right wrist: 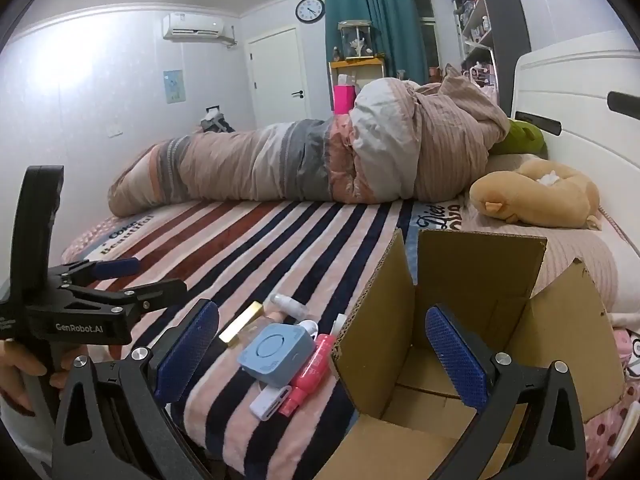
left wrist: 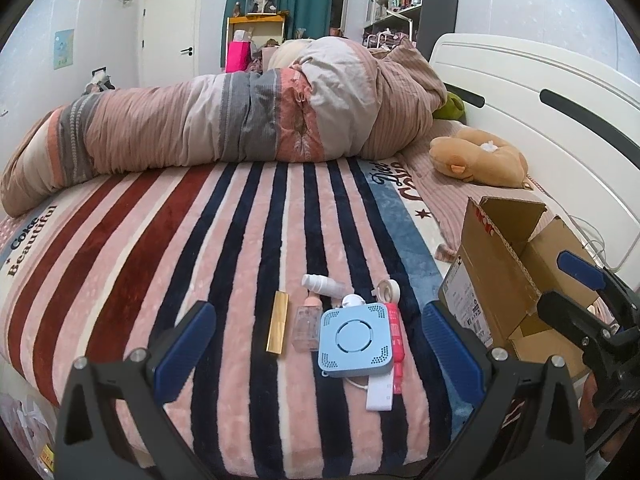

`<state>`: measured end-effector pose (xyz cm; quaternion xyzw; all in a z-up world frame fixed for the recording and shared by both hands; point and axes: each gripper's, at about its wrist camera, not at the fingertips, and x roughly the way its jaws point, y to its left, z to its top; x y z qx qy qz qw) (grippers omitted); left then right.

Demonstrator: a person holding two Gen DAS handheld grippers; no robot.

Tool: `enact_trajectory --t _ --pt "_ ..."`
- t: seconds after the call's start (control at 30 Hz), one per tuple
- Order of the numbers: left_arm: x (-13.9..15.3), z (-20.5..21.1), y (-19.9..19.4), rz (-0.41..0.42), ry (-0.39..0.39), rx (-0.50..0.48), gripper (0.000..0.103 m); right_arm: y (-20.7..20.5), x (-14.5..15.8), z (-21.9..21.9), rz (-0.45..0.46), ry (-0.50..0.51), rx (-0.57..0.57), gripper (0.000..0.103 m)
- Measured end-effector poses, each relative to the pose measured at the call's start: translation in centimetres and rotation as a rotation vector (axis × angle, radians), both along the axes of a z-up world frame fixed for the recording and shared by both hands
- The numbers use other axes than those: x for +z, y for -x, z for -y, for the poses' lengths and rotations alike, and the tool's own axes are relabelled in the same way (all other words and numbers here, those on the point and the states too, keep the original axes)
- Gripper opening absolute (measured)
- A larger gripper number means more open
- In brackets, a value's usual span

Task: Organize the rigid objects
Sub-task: 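Move the right tool toward the light-blue square device on the bed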

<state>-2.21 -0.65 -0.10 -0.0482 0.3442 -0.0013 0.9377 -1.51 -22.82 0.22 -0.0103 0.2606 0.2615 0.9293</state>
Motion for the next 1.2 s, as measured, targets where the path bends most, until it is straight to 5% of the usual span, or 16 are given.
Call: enact_trajectory --t 0.67,1.0,1.2 --pt "1.1 -1.1 0.5 0.027 -0.004 -0.02 0.103 0.8 1.0 -0.7 0.036 0.01 -0.025 0.103" --pt "0.6 -1.3 -0.2 0.018 0.009 -0.037 0.103 0.1 0.3 -1.4 -0.023 0.06 -0.048 0.103" --pt "0.3 -2.4 -0.3 0.047 0.029 -0.042 0.103 0.5 0.8 -2.6 0.045 0.104 -0.049 0.103"
